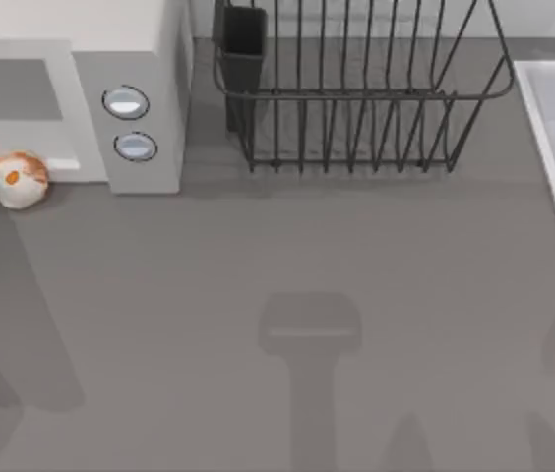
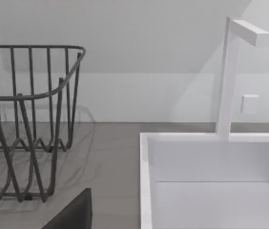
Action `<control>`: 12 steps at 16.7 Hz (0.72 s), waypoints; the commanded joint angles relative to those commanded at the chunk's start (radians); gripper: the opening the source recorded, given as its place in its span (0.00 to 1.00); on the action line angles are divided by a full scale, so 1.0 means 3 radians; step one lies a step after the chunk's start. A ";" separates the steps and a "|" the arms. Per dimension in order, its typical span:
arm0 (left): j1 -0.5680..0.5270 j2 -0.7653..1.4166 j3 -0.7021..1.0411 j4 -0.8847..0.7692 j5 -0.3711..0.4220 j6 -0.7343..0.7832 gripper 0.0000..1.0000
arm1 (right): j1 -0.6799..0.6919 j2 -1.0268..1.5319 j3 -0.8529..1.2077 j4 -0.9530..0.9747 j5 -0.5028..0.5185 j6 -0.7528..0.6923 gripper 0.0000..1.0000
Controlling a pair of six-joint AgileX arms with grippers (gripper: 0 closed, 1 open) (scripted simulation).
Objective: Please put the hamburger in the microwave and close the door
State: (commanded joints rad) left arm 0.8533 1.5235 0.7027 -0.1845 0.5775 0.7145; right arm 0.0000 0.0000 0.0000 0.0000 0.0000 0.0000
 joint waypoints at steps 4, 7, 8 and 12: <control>0.0007 0.0004 -0.0007 -0.0002 0.0003 -0.0008 0.00 | 0.0000 0.0000 0.0000 0.0000 0.0000 0.0000 1.00; -0.0221 -0.0228 -0.0222 0.0086 -0.0185 -0.0236 0.00 | 0.0000 0.0000 0.0000 0.0000 0.0000 0.0000 1.00; -0.0365 -0.0361 -0.0322 0.0115 -0.0252 -0.0359 0.00 | 0.0000 0.0000 0.0000 0.0000 0.0000 0.0000 1.00; -0.0964 -0.0915 -0.0762 0.0233 -0.0545 -0.0892 0.00 | 0.0000 0.0000 0.0000 0.0000 0.0000 0.0000 1.00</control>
State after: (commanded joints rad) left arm 0.5641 1.2491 0.4742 -0.1145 0.4138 0.4470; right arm 0.0000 0.0000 0.0000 0.0000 0.0000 0.0000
